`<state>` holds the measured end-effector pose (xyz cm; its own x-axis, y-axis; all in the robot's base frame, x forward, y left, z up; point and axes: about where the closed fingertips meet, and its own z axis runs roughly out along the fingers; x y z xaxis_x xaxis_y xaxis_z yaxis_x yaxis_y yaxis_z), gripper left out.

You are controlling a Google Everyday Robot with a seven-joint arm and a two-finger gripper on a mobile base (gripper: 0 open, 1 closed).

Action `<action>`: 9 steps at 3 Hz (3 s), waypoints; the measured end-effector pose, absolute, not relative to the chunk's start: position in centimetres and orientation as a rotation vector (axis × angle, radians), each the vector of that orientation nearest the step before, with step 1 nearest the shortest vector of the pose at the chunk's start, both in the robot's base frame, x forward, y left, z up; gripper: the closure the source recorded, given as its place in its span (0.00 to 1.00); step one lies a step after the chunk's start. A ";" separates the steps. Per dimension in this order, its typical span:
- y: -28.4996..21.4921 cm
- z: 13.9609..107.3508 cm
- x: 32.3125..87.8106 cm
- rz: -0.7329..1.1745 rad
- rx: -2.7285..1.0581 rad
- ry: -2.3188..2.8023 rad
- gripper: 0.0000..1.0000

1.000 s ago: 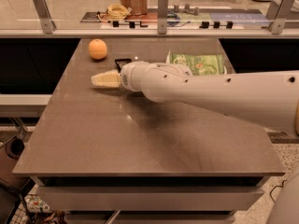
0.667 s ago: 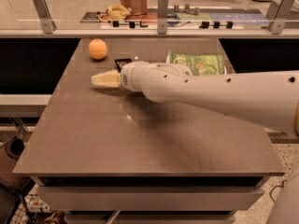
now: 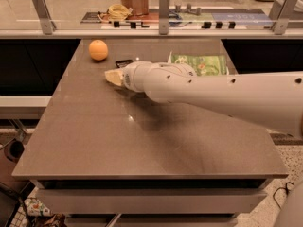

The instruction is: Pick rxbar chocolate

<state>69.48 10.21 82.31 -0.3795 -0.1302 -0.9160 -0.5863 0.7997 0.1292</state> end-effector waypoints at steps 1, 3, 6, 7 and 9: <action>10.3 82.5 69.4 0.540 -0.541 1.923 0.65; 10.4 82.7 69.4 0.540 -0.542 1.920 1.00; 9.5 84.4 70.5 0.542 -0.527 1.890 1.00; 8.4 85.4 71.7 0.530 -0.530 1.885 1.00; 4.0 89.0 74.1 0.531 -0.540 1.867 1.00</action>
Offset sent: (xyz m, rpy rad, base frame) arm -0.0005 0.0013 0.0015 0.0007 -0.0021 0.0021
